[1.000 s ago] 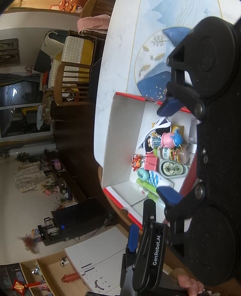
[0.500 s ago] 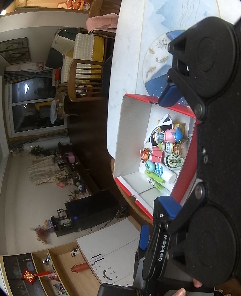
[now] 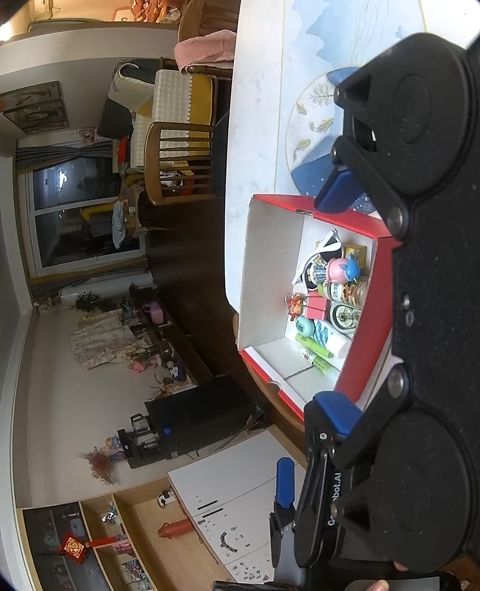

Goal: Organize rigid objects

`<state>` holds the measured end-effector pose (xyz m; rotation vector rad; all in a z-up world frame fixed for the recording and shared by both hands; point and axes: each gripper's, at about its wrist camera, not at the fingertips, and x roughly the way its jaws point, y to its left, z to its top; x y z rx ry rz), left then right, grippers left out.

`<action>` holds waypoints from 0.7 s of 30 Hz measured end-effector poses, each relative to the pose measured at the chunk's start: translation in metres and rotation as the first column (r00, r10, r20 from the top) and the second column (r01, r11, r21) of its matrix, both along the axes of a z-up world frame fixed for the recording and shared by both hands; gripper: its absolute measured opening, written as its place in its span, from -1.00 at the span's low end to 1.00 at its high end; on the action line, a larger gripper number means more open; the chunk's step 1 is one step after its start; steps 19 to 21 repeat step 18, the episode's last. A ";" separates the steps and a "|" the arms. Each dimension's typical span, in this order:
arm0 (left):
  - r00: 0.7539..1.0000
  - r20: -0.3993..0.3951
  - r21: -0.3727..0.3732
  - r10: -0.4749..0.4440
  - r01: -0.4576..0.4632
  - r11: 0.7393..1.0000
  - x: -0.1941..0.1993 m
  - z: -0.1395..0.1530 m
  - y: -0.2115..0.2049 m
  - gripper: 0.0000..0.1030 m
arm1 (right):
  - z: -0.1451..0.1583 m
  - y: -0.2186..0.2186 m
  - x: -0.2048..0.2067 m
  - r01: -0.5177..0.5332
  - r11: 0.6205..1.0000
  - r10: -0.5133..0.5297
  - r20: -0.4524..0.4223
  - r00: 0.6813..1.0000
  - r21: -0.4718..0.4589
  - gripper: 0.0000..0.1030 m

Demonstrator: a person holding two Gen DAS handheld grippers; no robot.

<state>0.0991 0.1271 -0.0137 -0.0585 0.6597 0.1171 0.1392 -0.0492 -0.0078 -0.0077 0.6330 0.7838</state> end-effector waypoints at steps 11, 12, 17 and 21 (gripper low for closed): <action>1.000 -0.005 -0.020 -0.011 0.011 1.000 -0.005 -0.001 -0.009 0.99 | 0.004 -0.007 -0.006 -0.001 1.000 0.001 0.001 1.000 0.020 0.99; 1.000 -0.004 -0.019 -0.010 0.010 1.000 -0.006 -0.001 -0.010 0.99 | 0.004 -0.008 -0.006 0.001 1.000 -0.001 0.000 1.000 0.022 0.99; 1.000 -0.009 -0.025 -0.007 0.007 1.000 -0.006 -0.002 -0.015 0.99 | 0.003 -0.017 -0.005 0.018 1.000 -0.017 -0.003 1.000 0.023 0.99; 1.000 -0.011 -0.025 -0.007 0.006 1.000 -0.006 -0.002 -0.017 0.99 | 0.003 -0.020 -0.004 0.022 0.999 -0.022 -0.005 1.000 0.024 0.99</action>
